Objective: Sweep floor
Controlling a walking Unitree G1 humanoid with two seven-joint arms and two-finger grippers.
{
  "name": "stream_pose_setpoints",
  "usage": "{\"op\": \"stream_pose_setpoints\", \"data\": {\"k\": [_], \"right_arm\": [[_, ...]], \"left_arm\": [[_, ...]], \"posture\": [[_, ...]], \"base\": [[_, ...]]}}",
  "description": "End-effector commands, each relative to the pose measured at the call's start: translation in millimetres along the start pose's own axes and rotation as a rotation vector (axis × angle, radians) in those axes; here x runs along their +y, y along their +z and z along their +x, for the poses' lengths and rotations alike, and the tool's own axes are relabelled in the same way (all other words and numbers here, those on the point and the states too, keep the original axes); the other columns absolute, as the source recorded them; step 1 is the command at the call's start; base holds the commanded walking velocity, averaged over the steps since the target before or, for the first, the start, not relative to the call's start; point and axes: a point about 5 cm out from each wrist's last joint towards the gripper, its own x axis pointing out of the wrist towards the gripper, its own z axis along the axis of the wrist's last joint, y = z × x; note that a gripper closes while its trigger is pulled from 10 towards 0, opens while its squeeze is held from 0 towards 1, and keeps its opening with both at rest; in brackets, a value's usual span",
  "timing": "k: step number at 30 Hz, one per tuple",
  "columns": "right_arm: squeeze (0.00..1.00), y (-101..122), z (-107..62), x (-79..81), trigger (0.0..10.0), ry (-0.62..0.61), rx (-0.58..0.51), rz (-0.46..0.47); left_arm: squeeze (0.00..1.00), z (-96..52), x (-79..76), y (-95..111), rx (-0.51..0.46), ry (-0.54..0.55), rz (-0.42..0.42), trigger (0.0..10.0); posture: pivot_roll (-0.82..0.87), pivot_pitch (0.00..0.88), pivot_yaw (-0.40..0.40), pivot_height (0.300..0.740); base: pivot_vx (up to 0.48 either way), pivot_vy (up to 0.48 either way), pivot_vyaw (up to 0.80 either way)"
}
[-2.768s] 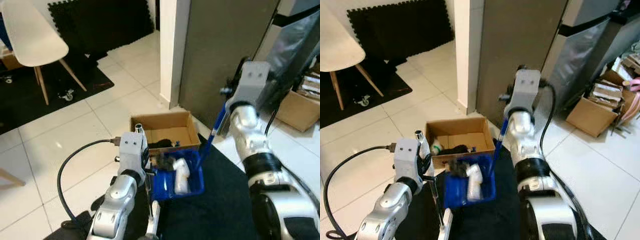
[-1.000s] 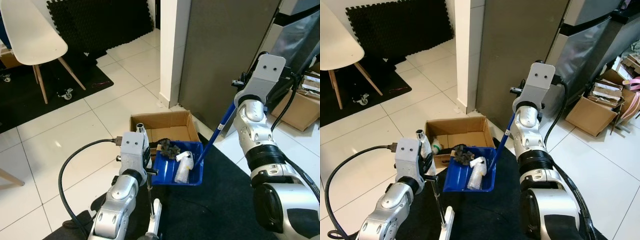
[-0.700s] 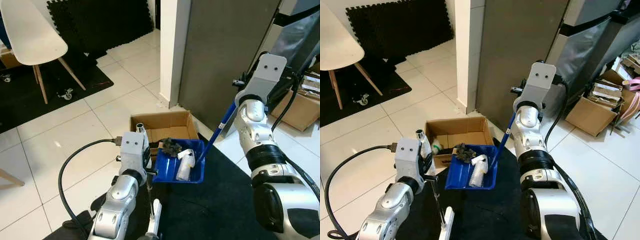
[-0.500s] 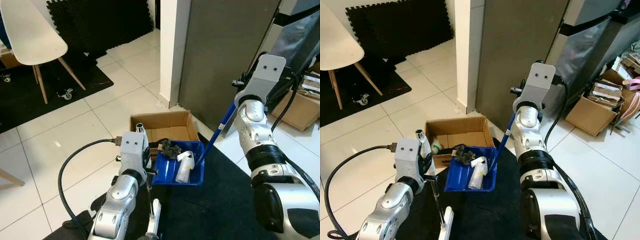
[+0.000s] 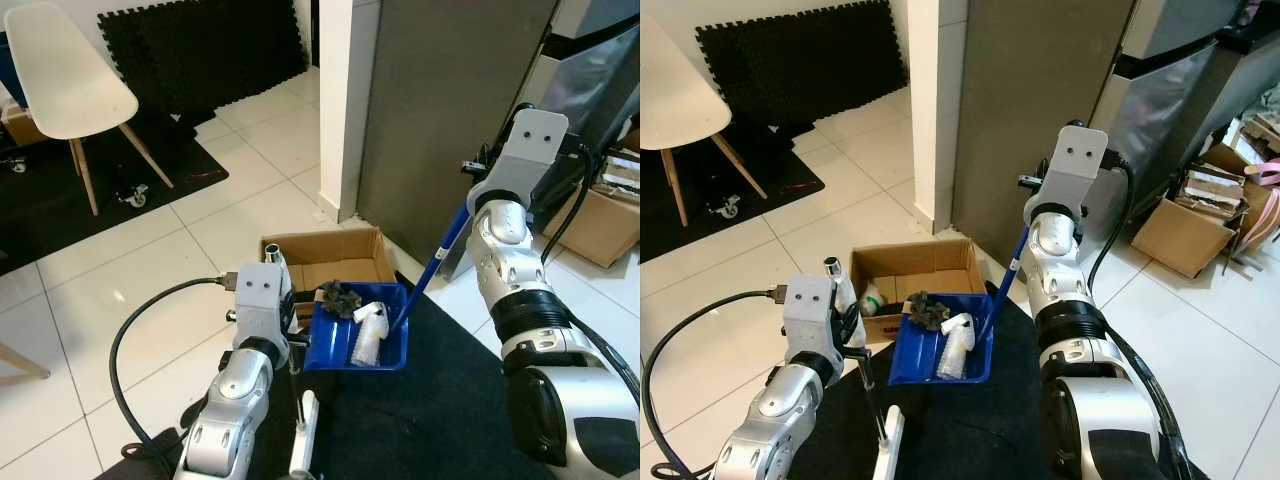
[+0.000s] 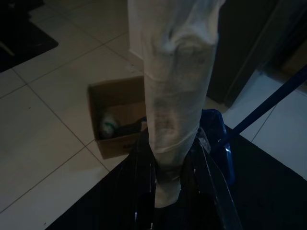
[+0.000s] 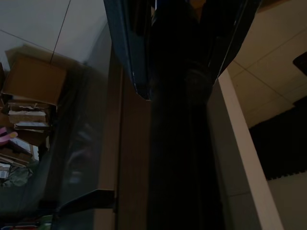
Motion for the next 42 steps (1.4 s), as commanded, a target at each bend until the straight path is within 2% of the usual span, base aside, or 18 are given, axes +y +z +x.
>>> {"op": "stream_pose_setpoints", "data": {"k": [1, 33, 42], "right_arm": [[0.00, 7.0, 1.5, -1.2, 10.0, -0.004, -0.041, 0.011], [0.00, 5.8, 1.0, -3.4, 10.0, -0.013, -0.040, 0.010], [0.00, 4.8, 0.8, -3.5, 10.0, -0.012, -0.037, 0.010]], "left_arm": [[0.00, 1.4, -3.4, 2.5, -0.021, -0.007, 0.003, 10.0], [0.00, 1.5, -2.7, 2.7, -0.021, -0.005, 0.010, 10.0], [0.00, 1.3, -4.7, 2.2, -0.015, -0.011, 0.007, 10.0]], "posture": [[0.12, 0.116, -0.041, 0.740], [0.12, 0.122, -0.031, 0.740], [0.12, 0.126, -0.031, 0.740]], "base": [[0.480, 0.000, 0.00], [0.461, 0.000, 0.00], [0.058, 0.000, 0.00]]}}
